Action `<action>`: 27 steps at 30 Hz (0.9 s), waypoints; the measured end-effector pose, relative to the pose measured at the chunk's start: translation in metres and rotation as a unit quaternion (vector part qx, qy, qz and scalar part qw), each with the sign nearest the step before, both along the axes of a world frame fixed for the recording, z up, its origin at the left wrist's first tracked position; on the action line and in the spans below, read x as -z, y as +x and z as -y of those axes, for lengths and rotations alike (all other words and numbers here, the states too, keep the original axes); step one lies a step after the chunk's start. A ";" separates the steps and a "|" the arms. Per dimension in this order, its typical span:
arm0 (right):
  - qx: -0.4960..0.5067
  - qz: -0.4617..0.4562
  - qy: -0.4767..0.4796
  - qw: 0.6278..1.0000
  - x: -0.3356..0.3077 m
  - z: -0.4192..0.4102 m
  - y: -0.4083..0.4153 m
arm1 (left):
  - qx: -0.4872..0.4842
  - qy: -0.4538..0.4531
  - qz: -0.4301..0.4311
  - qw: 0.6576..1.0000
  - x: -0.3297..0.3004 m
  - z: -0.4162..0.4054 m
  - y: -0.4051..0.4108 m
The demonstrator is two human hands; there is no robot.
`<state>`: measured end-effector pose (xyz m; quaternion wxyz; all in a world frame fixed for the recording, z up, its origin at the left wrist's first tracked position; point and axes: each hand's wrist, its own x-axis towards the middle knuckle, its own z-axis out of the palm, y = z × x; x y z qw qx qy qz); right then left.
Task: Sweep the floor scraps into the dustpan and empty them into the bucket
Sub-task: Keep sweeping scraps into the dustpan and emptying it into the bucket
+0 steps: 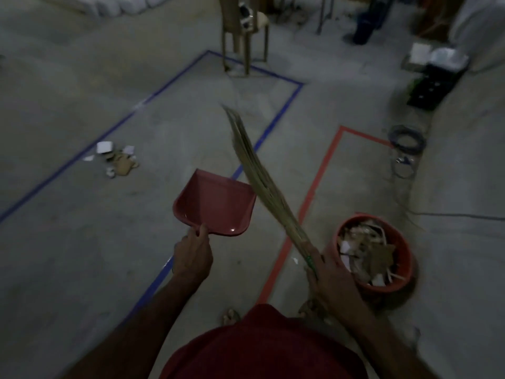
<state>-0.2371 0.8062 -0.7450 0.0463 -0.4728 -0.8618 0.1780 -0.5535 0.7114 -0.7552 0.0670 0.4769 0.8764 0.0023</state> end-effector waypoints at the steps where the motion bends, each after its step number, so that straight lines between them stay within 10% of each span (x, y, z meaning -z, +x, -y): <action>1: -0.017 0.008 0.001 1.000 0.001 0.000 -0.018 | -0.018 0.006 -0.003 1.000 0.000 0.010 -0.015; 27: -0.256 0.015 -0.030 0.966 0.010 -0.159 -0.454 | -0.312 0.066 -0.051 0.946 0.008 0.026 -0.339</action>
